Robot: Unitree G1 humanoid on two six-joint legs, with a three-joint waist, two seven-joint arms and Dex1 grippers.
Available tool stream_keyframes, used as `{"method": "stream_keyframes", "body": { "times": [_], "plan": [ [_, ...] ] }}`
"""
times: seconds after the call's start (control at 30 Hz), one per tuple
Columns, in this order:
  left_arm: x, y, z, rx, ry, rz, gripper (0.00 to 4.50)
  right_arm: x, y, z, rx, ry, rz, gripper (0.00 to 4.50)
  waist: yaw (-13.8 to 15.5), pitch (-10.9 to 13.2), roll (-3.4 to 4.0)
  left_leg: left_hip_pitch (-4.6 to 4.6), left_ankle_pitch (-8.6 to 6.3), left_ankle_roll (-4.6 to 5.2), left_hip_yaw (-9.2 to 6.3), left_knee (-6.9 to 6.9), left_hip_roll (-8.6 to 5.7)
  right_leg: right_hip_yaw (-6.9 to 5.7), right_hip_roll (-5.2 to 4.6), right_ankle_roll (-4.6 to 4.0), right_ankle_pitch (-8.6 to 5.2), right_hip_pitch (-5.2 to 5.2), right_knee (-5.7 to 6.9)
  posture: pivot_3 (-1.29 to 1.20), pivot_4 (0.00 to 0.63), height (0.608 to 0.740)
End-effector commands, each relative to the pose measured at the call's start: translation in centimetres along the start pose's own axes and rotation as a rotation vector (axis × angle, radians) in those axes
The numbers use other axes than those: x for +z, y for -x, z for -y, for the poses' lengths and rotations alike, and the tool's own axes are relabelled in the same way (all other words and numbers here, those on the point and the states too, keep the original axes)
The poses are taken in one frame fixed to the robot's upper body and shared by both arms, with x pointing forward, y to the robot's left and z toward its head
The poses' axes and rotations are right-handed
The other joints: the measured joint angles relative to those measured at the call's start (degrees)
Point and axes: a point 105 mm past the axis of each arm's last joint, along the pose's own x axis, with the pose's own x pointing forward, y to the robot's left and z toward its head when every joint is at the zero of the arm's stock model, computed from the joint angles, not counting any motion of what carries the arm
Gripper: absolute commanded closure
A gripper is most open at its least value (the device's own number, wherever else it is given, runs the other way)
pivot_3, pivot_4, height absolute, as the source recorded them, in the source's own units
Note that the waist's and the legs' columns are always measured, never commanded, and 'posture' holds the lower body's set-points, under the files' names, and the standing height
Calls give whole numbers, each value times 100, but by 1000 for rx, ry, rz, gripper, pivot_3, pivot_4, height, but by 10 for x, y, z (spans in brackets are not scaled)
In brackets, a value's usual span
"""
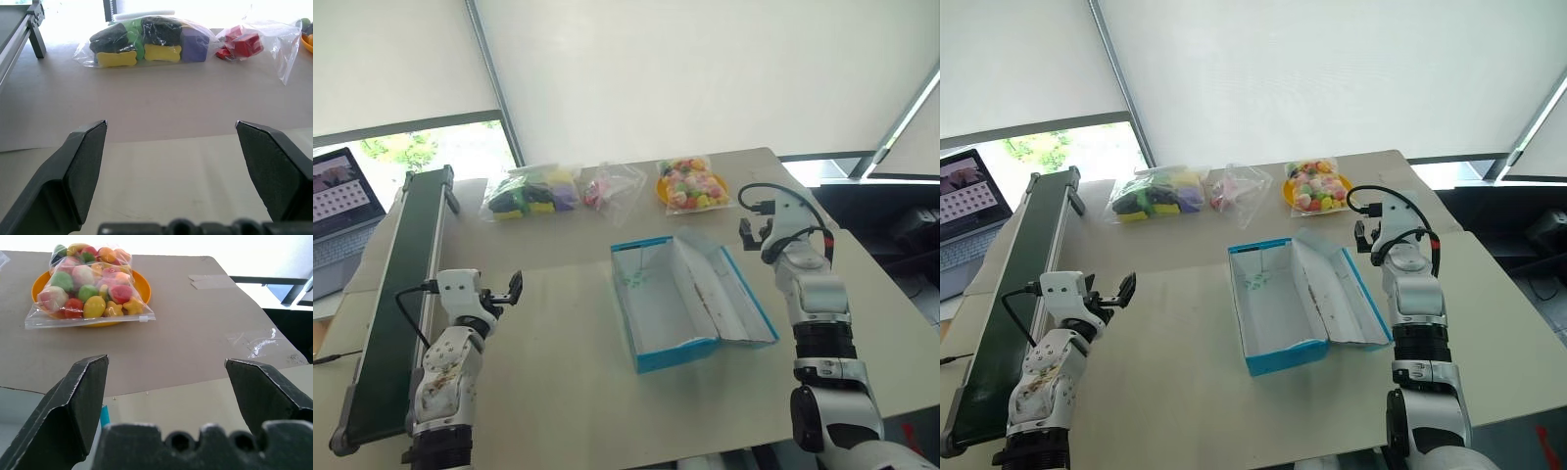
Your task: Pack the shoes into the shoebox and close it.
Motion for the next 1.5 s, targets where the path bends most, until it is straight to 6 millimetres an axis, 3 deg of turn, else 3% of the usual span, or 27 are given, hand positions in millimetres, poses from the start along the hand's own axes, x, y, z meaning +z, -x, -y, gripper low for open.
{"method": "stream_keyframes", "body": {
  "times": [0.03, 0.07, 0.1, 0.17, 0.23, 0.27, 0.33, 0.4, 0.47, 0.57, 0.73, 0.9, 1.07, 1.23, 1.5],
  "plan": [
    [19, 4, 2, -2, -90, 68, 0, 34, 6, 13, -52, 26, 123, 30, -1, 0, 0, 0, 0, 0, 0, 0, 0, 0, 0, 0, 0, 0, 0, 0, 150, 646],
    [23, 6, 3, 7, -88, 85, 0, 52, 9, 11, -53, 44, 186, 30, -6, 0, 0, 0, 0, 0, 0, -1, 0, 0, 0, 0, 0, 0, 0, 0, 150, 646],
    [30, 8, 1, 23, -60, 108, 0, 81, 13, -3, 11, 23, 278, 30, -2, 0, 0, -1, 0, 0, 0, -1, 1, 3, -1, 0, 0, -2, 0, 0, 150, 646],
    [37, 14, -7, 60, -5, 135, 0, 133, 31, -55, 279, -54, 436, 30, -26, 2, -1, -2, 0, 0, -3, -3, -1, 6, -3, 0, 0, -6, 0, 0, 150, 646],
    [38, 21, -20, 100, 35, 135, 0, 165, 68, -121, 666, -106, 521, 30, -113, 6, -3, -13, -1, 1, 1, -4, 4, 11, -3, 0, 0, -17, -10, 0, 150, 646],
    [37, 25, -28, 123, 39, 127, 0, 170, 91, -153, 885, -128, 516, 30, -179, 4, -1, -43, -2, 3, -2, -6, 7, 9, 1, 2, -1, -16, -17, 0, 150, 646],
    [34, 32, -43, 146, 33, 101, 0, 167, 128, -191, 1190, -120, 490, 30, -241, -6, 4, -23, -17, 30, -7, 1, 58, 6, 31, 4, -2, -10, -16, 0, 150, 646],
    [36, 38, -55, 154, 27, 91, 0, 160, 145, -212, 1351, -89, 456, 30, -218, -31, -9, 44, -52, 85, -38, 0, 90, -12, 104, 2, -1, -1, 46, 0, 150, 646],
    [42, 47, -75, 173, 22, 85, 0, 151, 162, -233, 1493, -16, 433, 30, -137, -30, -13, 80, -77, 57, -123, -4, 92, -48, 141, -14, 8, -9, 87, 0, 150, 646],
    [45, 58, -92, 175, 0, 49, 0, 136, 168, -247, 1561, 71, 416, 30, -51, -19, 1, 52, -67, 12, -175, -6, 81, -76, 127, -26, 15, -24, 82, 0, 150, 646],
    [43, 72, -110, 210, -57, 5, 0, 109, 151, -261, 1494, 159, 355, 30, -29, -20, 10, 38, -43, -40, -180, -14, 58, -106, 80, -34, 20, -28, 73, 0, 150, 646],
    [48, 70, -118, 233, -44, 26, 0, 68, 141, -272, 1423, 303, 304, 30, -25, -22, 6, 37, -45, -44, -184, -9, 39, -109, 64, -35, 20, -25, 70, 0, 150, 646],
    [41, 69, -121, 268, -47, 18, 0, 41, 143, -276, 1434, 219, 211, 30, -49, -23, 6, 36, -45, -45, -186, -8, 38, -114, 56, -35, 20, -26, 71, 0, 150, 646],
    [42, 68, -123, 282, -41, 30, 0, 34, 142, -271, 1422, 174, 181, 30, -71, -22, 6, 36, -45, -46, -185, -6, 36, -117, 55, -35, 20, -21, 53, 0, 150, 646],
    [41, 58, -112, 265, -19, 37, 0, 43, 145, -265, 1443, 134, 197, 30, -66, -23, 6, 36, -41, -54, -186, -6, 44, -120, 70, -34, 20, -16, 38, 0, 150, 646]
  ]
}}
